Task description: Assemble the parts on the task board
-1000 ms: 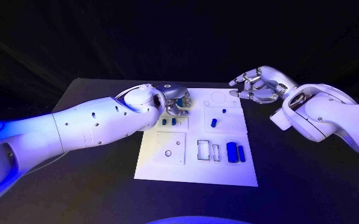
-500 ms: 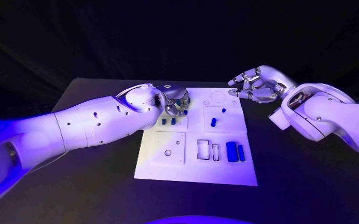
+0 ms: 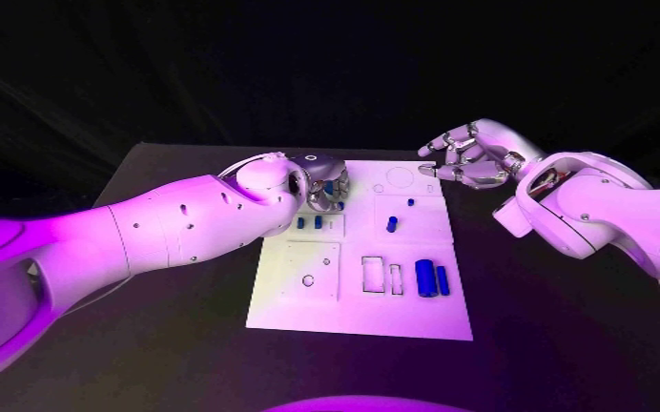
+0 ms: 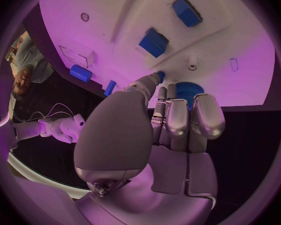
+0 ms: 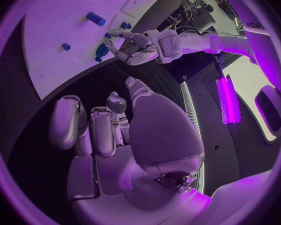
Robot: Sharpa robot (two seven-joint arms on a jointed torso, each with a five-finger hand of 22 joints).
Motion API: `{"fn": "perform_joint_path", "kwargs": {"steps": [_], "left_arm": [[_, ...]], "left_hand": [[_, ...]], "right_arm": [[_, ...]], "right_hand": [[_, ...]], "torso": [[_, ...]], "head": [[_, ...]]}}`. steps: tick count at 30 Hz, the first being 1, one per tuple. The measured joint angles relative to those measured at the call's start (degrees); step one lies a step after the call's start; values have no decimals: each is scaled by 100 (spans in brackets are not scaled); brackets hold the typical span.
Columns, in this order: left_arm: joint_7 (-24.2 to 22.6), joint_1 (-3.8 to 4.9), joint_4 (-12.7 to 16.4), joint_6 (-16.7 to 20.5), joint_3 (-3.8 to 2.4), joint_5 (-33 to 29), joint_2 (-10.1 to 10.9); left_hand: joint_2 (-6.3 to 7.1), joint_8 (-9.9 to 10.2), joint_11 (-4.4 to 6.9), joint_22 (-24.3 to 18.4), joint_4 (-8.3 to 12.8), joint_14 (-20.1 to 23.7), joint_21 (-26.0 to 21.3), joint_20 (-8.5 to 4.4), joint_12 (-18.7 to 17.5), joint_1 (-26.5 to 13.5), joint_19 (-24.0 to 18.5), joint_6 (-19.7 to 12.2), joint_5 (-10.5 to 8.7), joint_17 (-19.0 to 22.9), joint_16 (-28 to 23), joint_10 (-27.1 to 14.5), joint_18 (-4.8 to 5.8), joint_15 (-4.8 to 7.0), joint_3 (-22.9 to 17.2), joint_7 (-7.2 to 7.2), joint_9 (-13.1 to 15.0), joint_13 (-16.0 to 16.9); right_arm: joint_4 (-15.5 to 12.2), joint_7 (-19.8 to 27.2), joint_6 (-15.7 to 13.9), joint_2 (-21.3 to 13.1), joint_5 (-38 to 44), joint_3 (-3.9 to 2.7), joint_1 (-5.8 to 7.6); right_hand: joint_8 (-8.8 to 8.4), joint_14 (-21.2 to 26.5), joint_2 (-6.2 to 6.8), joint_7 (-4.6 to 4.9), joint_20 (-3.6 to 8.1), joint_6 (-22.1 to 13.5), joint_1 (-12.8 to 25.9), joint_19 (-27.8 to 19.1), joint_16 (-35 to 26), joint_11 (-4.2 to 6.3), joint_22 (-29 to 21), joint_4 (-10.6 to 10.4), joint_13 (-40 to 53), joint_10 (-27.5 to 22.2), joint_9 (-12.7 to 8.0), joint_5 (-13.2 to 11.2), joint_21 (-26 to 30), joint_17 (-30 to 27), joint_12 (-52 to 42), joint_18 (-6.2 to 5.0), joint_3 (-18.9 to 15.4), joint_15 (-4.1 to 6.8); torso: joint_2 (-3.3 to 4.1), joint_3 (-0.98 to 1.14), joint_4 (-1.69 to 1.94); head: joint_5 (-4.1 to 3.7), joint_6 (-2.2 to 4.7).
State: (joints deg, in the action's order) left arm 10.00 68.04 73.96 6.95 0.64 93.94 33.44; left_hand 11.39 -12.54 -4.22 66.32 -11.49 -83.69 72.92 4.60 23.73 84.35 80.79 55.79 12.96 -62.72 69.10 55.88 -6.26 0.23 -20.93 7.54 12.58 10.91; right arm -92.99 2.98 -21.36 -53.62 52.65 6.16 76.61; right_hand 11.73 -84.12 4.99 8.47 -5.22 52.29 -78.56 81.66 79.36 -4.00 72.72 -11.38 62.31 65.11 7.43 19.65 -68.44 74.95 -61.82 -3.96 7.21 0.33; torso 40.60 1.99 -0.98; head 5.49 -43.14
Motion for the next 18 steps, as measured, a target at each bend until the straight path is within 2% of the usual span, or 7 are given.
{"fn": "perform_joint_path", "kwargs": {"steps": [5,6,7,14,18], "left_arm": [[-7,-7,-69,-46,-1,-1,-63],[-8,-11,-84,-63,-1,-1,-76],[-9,-14,-95,-76,-1,-1,-83],[-11,-22,-160,-186,-1,-3,-106],[-26,-21,-173,-225,-6,-9,-115]], "left_hand": [[0,27,-7,8,21,0,25,0,-5,0,0,21,0,11,0,34,0,0,-42,21,-19,-20],[-1,28,2,8,20,0,30,0,-6,1,0,21,0,16,0,43,58,0,-51,21,-22,-23],[-3,28,-3,8,20,0,30,0,-6,3,0,21,0,16,0,47,63,0,-51,21,-22,-25],[-23,60,2,34,71,-20,29,0,-45,23,0,102,0,45,33,166,64,20,-134,-1,-60,-70],[-75,60,41,64,132,-20,67,0,-77,75,0,170,0,63,33,246,64,21,-227,-14,-79,-101]], "right_arm": [[-7,0,0,-1,0,0,0],[-10,0,0,-1,0,0,0],[-13,0,0,-2,0,0,0],[-21,0,1,-3,-1,0,0],[-22,0,1,-2,-1,0,0]], "right_hand": [[0,0,0,0,0,0,0,0,0,0,0,0,0,0,-1,0,0,-1,0,0,0,0],[0,0,0,0,0,0,0,0,0,0,0,0,0,0,-1,0,0,-1,0,0,0,0],[0,0,0,0,0,0,0,0,0,0,0,0,0,0,-1,0,0,-1,0,0,0,0],[0,0,0,0,0,0,0,0,0,-1,-1,0,-1,1,-1,0,0,-1,0,0,0,0],[0,0,0,0,0,0,0,0,0,-1,-1,0,-1,1,-1,0,0,-1,0,0,0,0]], "torso": [[0,0,3],[0,0,3],[0,0,3],[-1,0,4],[-3,-1,8]], "head": [[-2,-8],[-3,-8],[-3,-9],[-8,-14],[-10,-20]]}}
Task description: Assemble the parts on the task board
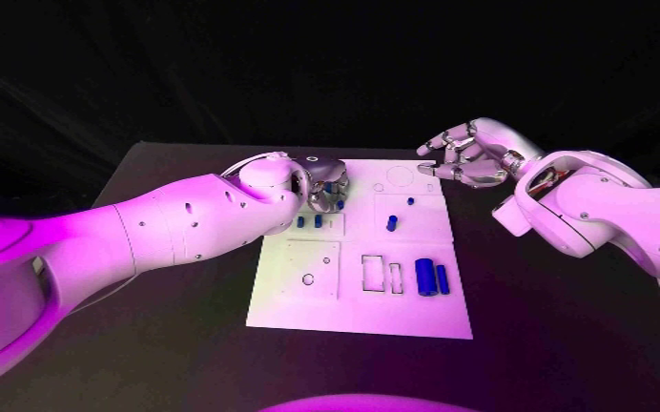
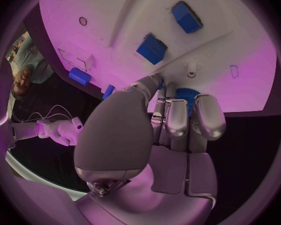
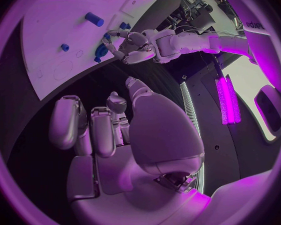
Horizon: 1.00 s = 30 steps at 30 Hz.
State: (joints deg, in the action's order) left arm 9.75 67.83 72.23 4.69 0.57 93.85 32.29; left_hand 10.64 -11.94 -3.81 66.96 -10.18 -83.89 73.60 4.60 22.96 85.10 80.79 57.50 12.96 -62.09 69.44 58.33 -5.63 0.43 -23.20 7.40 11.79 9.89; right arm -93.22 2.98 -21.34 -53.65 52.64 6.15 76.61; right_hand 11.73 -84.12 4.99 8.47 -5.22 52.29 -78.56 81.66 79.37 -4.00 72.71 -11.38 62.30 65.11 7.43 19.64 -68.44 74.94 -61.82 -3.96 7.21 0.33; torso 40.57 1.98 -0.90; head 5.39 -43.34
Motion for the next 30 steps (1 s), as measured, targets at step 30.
{"fn": "perform_joint_path", "kwargs": {"steps": [30], "left_arm": [[-142,-6,-26,-28,-5,-93,-28]], "left_hand": [[84,400,15,102,220,1,74,-41,-488,-161,41,102,0,130,74,424,-11,41,-362,24,-185,-203]], "right_arm": [[1,-1,1,5,-1,0,0]], "right_hand": [[0,0,0,19,0,19,0,0,0,-7,5,0,12,8,1,22,0,-2,0,0,0,0]], "torso": [[-1,3,-4]], "head": [[-5,22]]}}
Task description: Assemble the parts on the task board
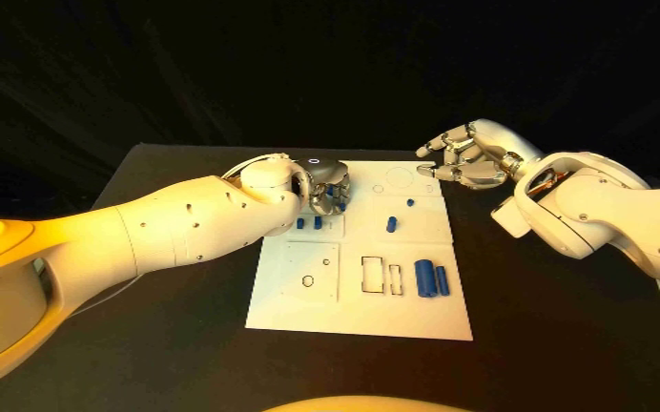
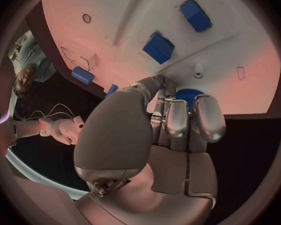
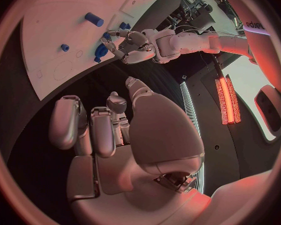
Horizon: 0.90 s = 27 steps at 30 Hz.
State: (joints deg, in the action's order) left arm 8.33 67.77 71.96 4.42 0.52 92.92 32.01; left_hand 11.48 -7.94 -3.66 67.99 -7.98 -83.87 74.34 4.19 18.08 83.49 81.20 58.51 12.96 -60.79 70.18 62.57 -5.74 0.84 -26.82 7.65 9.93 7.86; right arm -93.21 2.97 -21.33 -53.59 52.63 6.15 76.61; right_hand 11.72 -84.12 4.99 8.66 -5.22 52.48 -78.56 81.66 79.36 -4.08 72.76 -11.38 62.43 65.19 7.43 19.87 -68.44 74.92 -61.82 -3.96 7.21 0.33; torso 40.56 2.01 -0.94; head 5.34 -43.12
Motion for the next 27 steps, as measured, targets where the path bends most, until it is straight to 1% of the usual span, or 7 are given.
{"fn": "perform_joint_path", "kwargs": {"steps": [2,7,13,14,17,25,27], "left_arm": [[-3,0,1,0,0,-7,1],[-8,0,5,0,-1,-24,1],[-12,0,17,5,-1,-34,1],[-13,0,19,6,-1,-35,1],[-17,-1,25,9,-1,-42,1],[-36,-5,48,15,2,-65,2],[-40,-6,49,17,2,-69,2]], "left_hand": [[0,30,5,0,0,0,0,0,-16,0,0,0,0,8,24,5,0,0,0,0,-5,-13],[29,33,5,0,0,0,0,0,-65,-29,0,0,0,8,24,6,0,0,0,0,-8,-16],[29,77,5,11,16,0,7,0,-96,-29,0,0,0,16,24,6,-1,0,-15,0,-26,-41],[53,87,5,11,16,0,22,0,-100,-53,0,0,0,21,24,6,-1,0,-15,0,-32,-41],[53,87,5,10,16,0,22,0,-106,-53,0,-21,0,22,24,5,-2,0,-15,20,-32,-42],[53,87,5,17,33,0,21,0,-116,-53,0,-40,0,22,24,5,-2,0,-32,0,-37,-49],[23,87,5,22,33,0,22,0,-116,-83,0,-40,0,27,24,5,-1,0,-32,0,-37,-50]], "right_arm": [[-1,0,0,-1,0,0,0],[-2,0,0,-1,0,0,0],[-2,0,0,0,0,0,0],[-2,0,0,0,0,0,0],[-2,0,0,0,0,0,0],[-2,0,1,3,0,0,0],[-2,0,1,3,0,0,0]], "right_hand": [[0,0,0,3,0,4,0,0,0,-3,0,0,0,3,0,0,0,0,0,0,0,0],[0,0,0,3,0,4,0,0,0,-3,-1,0,0,3,0,0,0,0,0,0,0,0],[0,0,0,3,0,3,0,0,0,-3,-1,0,-1,3,0,0,0,0,0,0,0,0],[0,0,0,3,0,3,0,0,0,-3,-1,0,-1,3,0,0,0,0,0,0,0,0],[0,0,0,3,0,3,0,0,0,-3,-1,0,-1,3,0,0,0,0,0,0,0,0],[0,0,0,3,0,3,0,0,0,-3,10,0,4,3,0,0,0,-1,0,0,0,0],[23,0,0,3,0,3,0,0,0,-3,10,0,11,3,0,0,0,-1,0,0,0,0]], "torso": [[0,0,0],[0,-1,3],[2,-2,3],[2,-2,3],[3,-5,3],[3,-5,3],[3,-5,3]], "head": [[-1,0],[-1,0],[5,-4],[5,-4],[6,-6],[5,-12],[5,-12]]}}
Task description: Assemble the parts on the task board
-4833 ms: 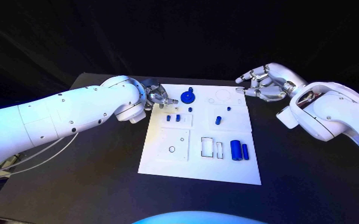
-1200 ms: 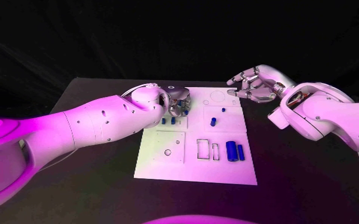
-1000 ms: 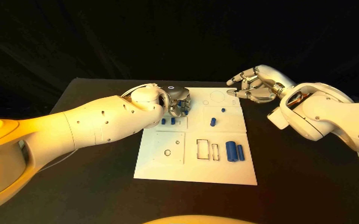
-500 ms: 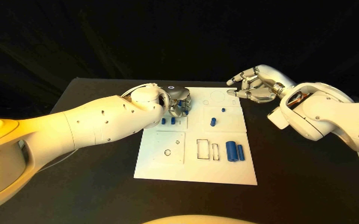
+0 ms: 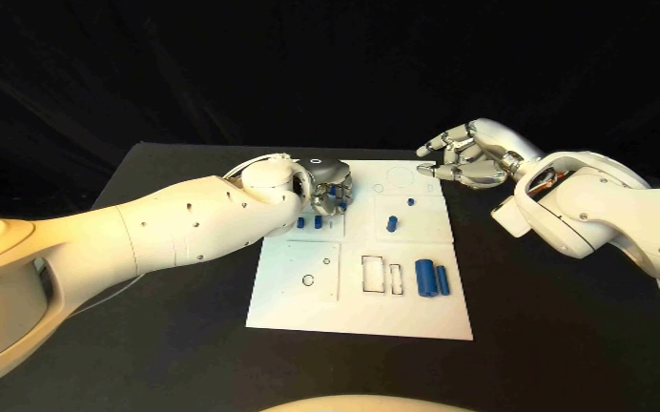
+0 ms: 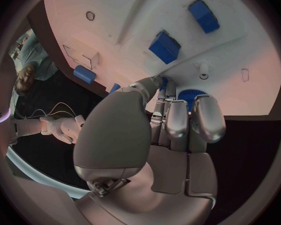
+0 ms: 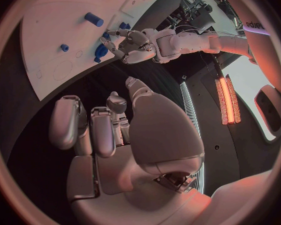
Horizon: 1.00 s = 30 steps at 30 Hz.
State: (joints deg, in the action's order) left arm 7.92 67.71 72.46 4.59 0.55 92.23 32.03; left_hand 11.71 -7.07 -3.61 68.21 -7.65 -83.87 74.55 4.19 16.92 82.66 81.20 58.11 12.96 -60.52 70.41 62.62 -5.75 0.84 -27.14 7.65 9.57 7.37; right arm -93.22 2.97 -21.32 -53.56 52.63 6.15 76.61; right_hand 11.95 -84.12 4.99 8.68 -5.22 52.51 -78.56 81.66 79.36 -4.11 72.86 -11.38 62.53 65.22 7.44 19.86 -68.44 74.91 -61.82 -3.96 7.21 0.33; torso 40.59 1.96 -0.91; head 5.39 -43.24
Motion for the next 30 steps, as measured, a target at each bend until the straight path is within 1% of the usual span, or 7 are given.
{"fn": "perform_joint_path", "kwargs": {"steps": [5,7,10,16,17,25,30], "left_arm": [[-3,-1,-3,7,0,-10,-2],[-4,-2,-8,11,0,-14,-3],[-4,-3,-16,15,1,-18,-2],[-3,-4,-22,31,1,-25,0],[-4,-4,-23,37,1,-26,0],[-41,-12,-16,127,4,-74,14],[-67,-17,63,191,-50,-151,87]], "left_hand": [[-42,-25,-7,36,106,0,38,0,-50,42,0,220,-14,26,24,160,-1,0,-106,-29,13,-2],[-102,-71,13,57,168,0,38,0,-51,103,0,356,-203,36,24,294,-1,0,-168,-38,33,16],[-155,-88,50,80,253,-21,67,-21,-51,156,21,487,-299,49,44,423,-1,21,-253,-50,45,39],[-207,-127,82,128,462,-21,103,-41,-110,209,41,649,-316,71,48,635,-2,63,-411,-72,67,74],[-213,-128,87,136,485,-21,103,-41,-128,215,41,649,-316,76,48,640,37,63,-433,-72,73,80],[-222,-131,87,137,526,-21,103,-41,-228,171,41,689,-322,95,53,681,56,63,-474,-71,83,102],[-210,-98,82,137,526,-22,103,-41,-263,43,41,708,-322,102,81,717,55,63,-475,-53,73,116]], "right_arm": [[0,0,0,1,0,0,0],[0,0,0,1,0,0,0],[0,0,0,0,0,0,0],[0,1,0,-1,0,0,0],[0,1,0,-1,0,0,0],[2,2,0,-3,0,0,0],[11,3,0,-3,0,0,0]], "right_hand": [[0,0,0,0,0,0,0,0,0,0,0,0,0,0,0,0,0,0,0,0,0,0],[0,0,0,0,0,0,0,0,0,0,0,0,0,0,0,0,0,0,0,0,0,0],[0,0,0,-1,0,0,0,0,0,0,-1,0,0,0,0,0,0,0,0,0,0,0],[0,0,0,-1,0,-1,0,0,0,0,4,0,-1,0,0,0,0,-1,0,0,0,0],[0,0,0,-1,0,-1,0,0,0,0,4,0,-1,0,0,0,0,-1,0,0,0,0],[0,0,0,-2,0,-2,0,0,0,-1,4,0,-1,0,0,0,0,-1,0,0,0,0],[0,0,0,-5,0,-5,0,0,0,-1,3,0,-2,1,0,0,0,-1,0,0,0,0]], "torso": [[0,1,0],[0,1,0],[0,2,-1],[1,2,-3],[1,2,-3],[-1,2,-2],[-5,2,3]], "head": [[3,9],[3,11],[2,12],[-10,9],[-10,8],[-18,27],[-21,43]]}}
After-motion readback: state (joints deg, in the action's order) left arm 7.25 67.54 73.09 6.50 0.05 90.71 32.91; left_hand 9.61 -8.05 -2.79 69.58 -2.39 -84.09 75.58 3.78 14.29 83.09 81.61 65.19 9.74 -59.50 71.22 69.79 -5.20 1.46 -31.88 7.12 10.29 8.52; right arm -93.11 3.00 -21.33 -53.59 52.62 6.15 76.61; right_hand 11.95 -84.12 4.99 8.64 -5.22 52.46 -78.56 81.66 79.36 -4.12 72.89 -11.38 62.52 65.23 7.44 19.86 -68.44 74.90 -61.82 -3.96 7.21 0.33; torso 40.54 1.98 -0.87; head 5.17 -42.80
